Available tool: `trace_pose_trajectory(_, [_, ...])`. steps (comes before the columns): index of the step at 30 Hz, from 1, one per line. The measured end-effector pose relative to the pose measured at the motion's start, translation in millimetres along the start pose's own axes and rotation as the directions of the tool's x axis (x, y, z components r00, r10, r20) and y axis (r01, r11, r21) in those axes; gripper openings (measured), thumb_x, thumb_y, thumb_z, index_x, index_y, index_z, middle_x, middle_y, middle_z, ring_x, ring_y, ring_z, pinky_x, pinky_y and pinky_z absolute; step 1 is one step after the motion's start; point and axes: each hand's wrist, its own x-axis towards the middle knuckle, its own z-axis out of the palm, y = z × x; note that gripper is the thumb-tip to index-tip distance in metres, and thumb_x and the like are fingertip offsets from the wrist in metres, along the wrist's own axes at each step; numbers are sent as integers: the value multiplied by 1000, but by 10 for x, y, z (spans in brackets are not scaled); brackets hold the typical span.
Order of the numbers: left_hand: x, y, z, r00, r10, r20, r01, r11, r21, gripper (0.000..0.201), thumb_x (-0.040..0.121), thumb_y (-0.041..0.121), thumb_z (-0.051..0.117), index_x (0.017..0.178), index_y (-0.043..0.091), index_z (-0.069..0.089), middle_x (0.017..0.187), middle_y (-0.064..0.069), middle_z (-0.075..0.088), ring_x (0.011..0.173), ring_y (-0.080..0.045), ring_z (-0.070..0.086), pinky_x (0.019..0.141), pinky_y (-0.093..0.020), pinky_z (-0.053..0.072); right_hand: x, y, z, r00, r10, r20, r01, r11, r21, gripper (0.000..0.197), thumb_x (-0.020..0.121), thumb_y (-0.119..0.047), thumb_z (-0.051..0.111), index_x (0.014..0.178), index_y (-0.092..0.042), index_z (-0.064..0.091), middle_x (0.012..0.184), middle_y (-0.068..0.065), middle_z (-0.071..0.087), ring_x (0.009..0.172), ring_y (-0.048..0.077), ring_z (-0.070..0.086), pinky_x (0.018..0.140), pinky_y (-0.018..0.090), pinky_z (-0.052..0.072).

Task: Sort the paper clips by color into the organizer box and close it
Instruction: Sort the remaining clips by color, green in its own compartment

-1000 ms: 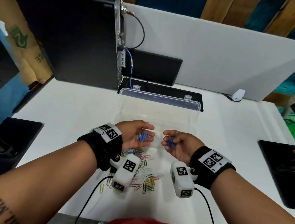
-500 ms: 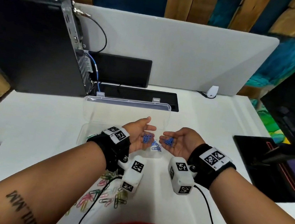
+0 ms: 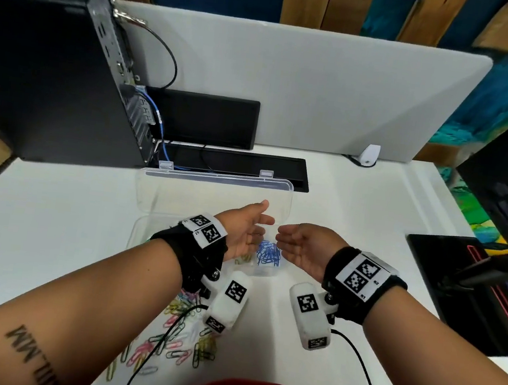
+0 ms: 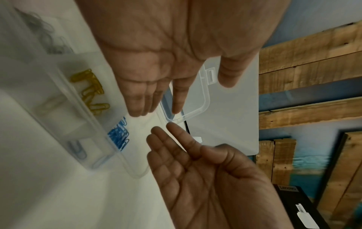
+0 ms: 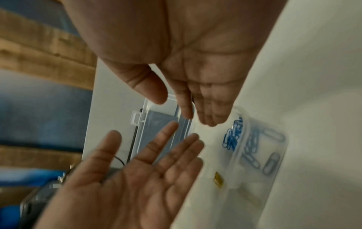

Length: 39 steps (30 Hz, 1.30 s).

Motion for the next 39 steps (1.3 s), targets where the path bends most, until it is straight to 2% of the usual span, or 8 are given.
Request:
trace_pose_trajectory(6, [-247, -4, -187, 998, 67, 0, -65, 971, 228, 22, 97, 28, 45, 83, 14, 54, 75, -3, 54, 58, -13, 55, 46, -19, 47, -90, 58, -13, 990, -135, -43, 98, 876, -473, 19, 92, -6, 44, 77, -14, 53, 75, 5, 55, 64, 16, 53, 57, 26, 42])
trace_pose_trajectory(10, [-404, -115, -359, 992, 129, -15, -107, 883, 457, 20, 95, 23, 50, 78, 15, 56, 67, 0, 50, 47, -10, 48, 39, -16, 33, -162, 180, 4, 969, -248, -21, 165, 706, -688, 19, 89, -10, 46, 73, -17, 54, 72, -2, 56, 64, 13, 54, 54, 23, 41])
trace_pose_trajectory(14, [-585, -280, -486, 988, 154, 6, -113, 697, 708, 10, 91, 23, 55, 85, 15, 56, 69, 2, 53, 54, -12, 49, 48, -22, 34, -244, 362, 134, 957, -281, 74, 231, 578, -783, 21, 89, -11, 49, 70, -21, 51, 77, -3, 56, 64, 11, 53, 56, 21, 38])
trace_pose_trajectory(19, [-777, -553, -743, 983, 183, 29, -86, 312, 946, 15, 85, 25, 60, 96, 18, 66, 91, 3, 64, 82, -11, 56, 69, -21, 45, -252, 621, 332, 950, -237, 204, 278, 342, -898, 26, 85, -10, 49, 67, -29, 51, 72, -13, 55, 69, 8, 50, 69, 21, 41])
trace_pose_trajectory(24, [-867, -880, -942, 987, 154, 40, -65, 155, 986, 25, 85, 21, 59, 109, 19, 63, 112, 0, 64, 106, -19, 59, 75, -17, 37, -225, 900, 454, 954, -135, 268, 282, 94, -955, 14, 84, -12, 50, 88, -21, 59, 98, -2, 63, 90, 15, 55, 79, 21, 41])
trace_pose_trajectory(27, [-845, -1038, -965, 979, 184, 92, -104, 56, 993, 41, 82, 22, 60, 122, 27, 56, 122, 3, 57, 115, -18, 54, 91, -21, 42, -161, 1062, 472, 955, -108, 275, 274, -30, -961, 22, 85, -20, 56, 106, -19, 61, 104, 1, 57, 97, 18, 55, 86, 24, 42])
trace_pose_trajectory(33, [-746, -1097, -778, 965, 160, 209, -176, -199, 964, 52, 80, 29, 64, 130, 24, 50, 121, -5, 50, 116, -25, 47, 96, -38, 44, -140, 1203, 495, 922, -124, 368, 346, -164, -924, 30, 88, -26, 56, 117, -21, 56, 117, 3, 52, 108, 23, 53, 91, 31, 45])
trace_pose_trajectory(39, [-690, -1095, -669, 958, 165, 233, -174, -309, 935, 41, 81, 29, 61, 120, 20, 57, 114, -6, 55, 108, -28, 52, 87, -36, 44, -126, 1284, 468, 895, -191, 403, 372, -180, -911, 24, 91, -21, 47, 111, -19, 60, 114, 6, 55, 107, 27, 54, 86, 32, 46])
